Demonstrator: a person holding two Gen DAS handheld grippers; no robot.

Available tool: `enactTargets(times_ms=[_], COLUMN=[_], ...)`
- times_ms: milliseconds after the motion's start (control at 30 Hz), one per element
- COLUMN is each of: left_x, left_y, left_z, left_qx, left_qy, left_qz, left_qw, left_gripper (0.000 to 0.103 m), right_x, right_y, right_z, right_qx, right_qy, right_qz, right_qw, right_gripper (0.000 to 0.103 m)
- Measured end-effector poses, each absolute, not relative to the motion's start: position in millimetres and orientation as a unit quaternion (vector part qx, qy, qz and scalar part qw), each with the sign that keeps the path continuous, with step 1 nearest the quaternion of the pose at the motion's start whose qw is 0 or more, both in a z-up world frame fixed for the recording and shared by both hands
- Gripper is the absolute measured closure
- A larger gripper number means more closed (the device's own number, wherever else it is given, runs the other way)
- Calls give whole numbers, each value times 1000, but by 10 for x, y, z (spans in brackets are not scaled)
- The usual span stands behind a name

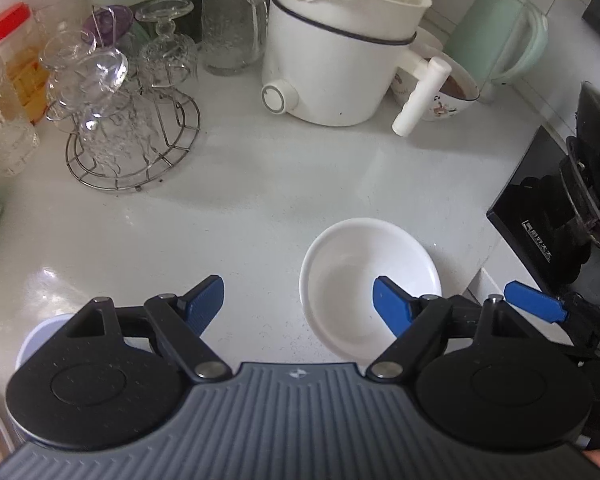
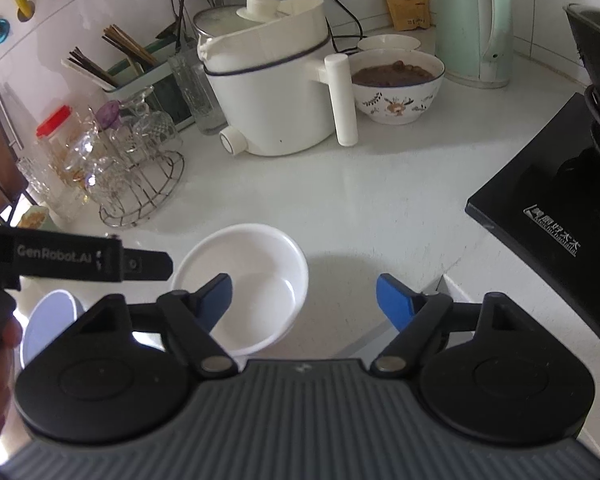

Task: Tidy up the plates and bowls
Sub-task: 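Bring both grippers to the white bowl rim and close them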

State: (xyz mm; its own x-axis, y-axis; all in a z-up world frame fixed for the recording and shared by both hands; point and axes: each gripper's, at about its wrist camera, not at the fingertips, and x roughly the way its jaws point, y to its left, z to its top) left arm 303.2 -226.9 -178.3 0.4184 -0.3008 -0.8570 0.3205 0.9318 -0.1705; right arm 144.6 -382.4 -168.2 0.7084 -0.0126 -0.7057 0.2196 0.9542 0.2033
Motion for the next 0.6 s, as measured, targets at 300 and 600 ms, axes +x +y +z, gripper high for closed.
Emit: enactTargets(times_ms=[300,600], left_x=[3155,3212], left_y=[-2388,-2391], left_z=[-1940,-2142], left_qx=[-7,-9], left_qy=[529,551], left_qz=[-171,-157], left_qw=[831,819], left_gripper=[29,50], right_x=[1481,1694], right_y=[-3908,-3927], right_z=[-1807,-1872], right_qx=[172,167], right_qy=[378,392], right_qz=[-40,-36], right_qw=[909,904], right_gripper=[30,80])
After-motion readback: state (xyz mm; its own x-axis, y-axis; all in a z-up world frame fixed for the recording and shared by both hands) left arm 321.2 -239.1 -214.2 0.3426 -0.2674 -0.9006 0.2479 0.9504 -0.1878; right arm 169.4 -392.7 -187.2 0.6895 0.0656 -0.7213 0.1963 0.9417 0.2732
